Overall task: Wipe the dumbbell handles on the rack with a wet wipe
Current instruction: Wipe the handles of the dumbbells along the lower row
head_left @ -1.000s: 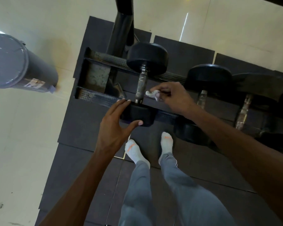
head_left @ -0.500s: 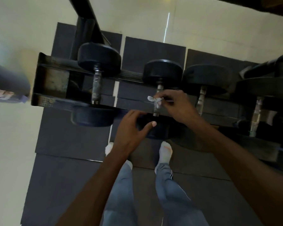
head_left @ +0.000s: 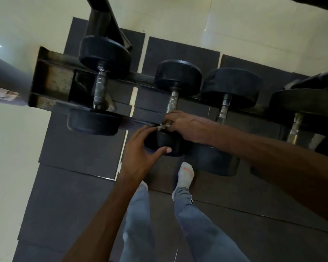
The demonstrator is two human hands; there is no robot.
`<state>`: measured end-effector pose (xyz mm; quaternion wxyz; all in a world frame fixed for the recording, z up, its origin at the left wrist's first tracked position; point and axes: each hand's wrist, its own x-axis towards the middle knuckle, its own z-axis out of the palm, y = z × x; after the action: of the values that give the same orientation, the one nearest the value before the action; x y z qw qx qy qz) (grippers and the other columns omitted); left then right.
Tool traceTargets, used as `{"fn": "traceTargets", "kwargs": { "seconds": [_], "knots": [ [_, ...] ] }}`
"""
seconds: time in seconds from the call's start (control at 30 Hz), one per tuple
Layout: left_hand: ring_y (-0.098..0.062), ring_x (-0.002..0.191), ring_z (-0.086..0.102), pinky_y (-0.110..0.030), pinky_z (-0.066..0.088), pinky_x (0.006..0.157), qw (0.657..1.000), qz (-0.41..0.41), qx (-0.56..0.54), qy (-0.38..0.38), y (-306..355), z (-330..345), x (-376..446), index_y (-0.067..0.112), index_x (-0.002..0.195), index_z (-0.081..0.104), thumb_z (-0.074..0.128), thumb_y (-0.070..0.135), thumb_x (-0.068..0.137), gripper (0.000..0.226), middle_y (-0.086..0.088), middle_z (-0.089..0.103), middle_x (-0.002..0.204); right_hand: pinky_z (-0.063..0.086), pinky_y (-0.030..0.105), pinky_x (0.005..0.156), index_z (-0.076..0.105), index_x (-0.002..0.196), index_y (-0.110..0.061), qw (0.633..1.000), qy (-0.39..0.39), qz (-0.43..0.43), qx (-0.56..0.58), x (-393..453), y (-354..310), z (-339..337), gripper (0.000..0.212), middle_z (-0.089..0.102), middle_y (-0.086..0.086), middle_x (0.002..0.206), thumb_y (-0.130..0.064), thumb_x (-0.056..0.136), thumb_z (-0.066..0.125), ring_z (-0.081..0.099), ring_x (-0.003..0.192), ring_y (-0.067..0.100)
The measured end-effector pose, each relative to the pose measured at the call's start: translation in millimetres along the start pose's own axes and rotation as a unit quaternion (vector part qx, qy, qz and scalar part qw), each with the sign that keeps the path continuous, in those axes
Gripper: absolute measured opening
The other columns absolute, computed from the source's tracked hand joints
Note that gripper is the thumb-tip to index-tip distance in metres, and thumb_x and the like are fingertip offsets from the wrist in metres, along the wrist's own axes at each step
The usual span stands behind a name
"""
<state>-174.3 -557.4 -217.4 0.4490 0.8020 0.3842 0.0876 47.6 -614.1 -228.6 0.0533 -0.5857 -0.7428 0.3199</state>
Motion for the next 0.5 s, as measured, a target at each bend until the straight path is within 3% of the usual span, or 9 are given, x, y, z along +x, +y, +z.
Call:
{"fn": "traceTargets", "kwargs": {
  "seconds": [0.1, 0.2, 0.4, 0.5],
  "knots": [
    [-0.007, 0.12, 0.058, -0.013, 0.044, 0.103, 1.0, 0.004, -0.014, 0.005, -1, 0, 1, 0.013, 0.126, 0.068, 0.094, 0.038, 0.07, 0.066, 0.002, 0.065, 0.13, 0.048, 0.04, 0.093, 0.073, 0.095, -0.015, 0.997, -0.058, -0.035, -0.024, 16, 4, -11, 0.02, 0.065, 0.005, 0.108, -0.015, 0.09, 0.054, 0.056, 0.104, 0.023],
    [-0.004, 0.118, 0.059, -0.011, 0.042, 0.101, 1.0, 0.001, -0.023, 0.003, -3, -1, 3, 0.014, 0.124, 0.069, 0.095, 0.039, 0.068, 0.066, 0.005, 0.066, 0.127, 0.053, 0.042, 0.082, 0.073, 0.09, -0.01, 0.998, -0.057, 0.004, -0.009, 35, 0, -12, 0.019, 0.066, 0.01, 0.095, -0.011, 0.088, 0.054, 0.061, 0.091, 0.027],
    [-0.003, 0.116, 0.059, -0.006, 0.04, 0.099, 1.0, 0.007, -0.019, -0.006, -7, -3, 8, 0.013, 0.124, 0.07, 0.095, 0.042, 0.069, 0.067, 0.002, 0.067, 0.126, 0.054, 0.034, 0.074, 0.075, 0.089, -0.01, 0.996, -0.068, 0.064, 0.015, 40, -4, -18, 0.021, 0.066, 0.008, 0.087, -0.005, 0.087, 0.055, 0.065, 0.081, 0.024],
    [-0.004, 0.116, 0.059, -0.008, 0.041, 0.099, 0.999, 0.005, -0.029, -0.013, -5, -4, 7, 0.015, 0.123, 0.07, 0.094, 0.041, 0.069, 0.064, 0.003, 0.067, 0.125, 0.056, 0.037, 0.077, 0.079, 0.093, -0.019, 0.995, -0.024, 0.077, 0.054, 22, 0, -13, 0.029, 0.072, 0.005, 0.092, -0.004, 0.083, 0.057, 0.067, 0.086, 0.022]
  ]
}}
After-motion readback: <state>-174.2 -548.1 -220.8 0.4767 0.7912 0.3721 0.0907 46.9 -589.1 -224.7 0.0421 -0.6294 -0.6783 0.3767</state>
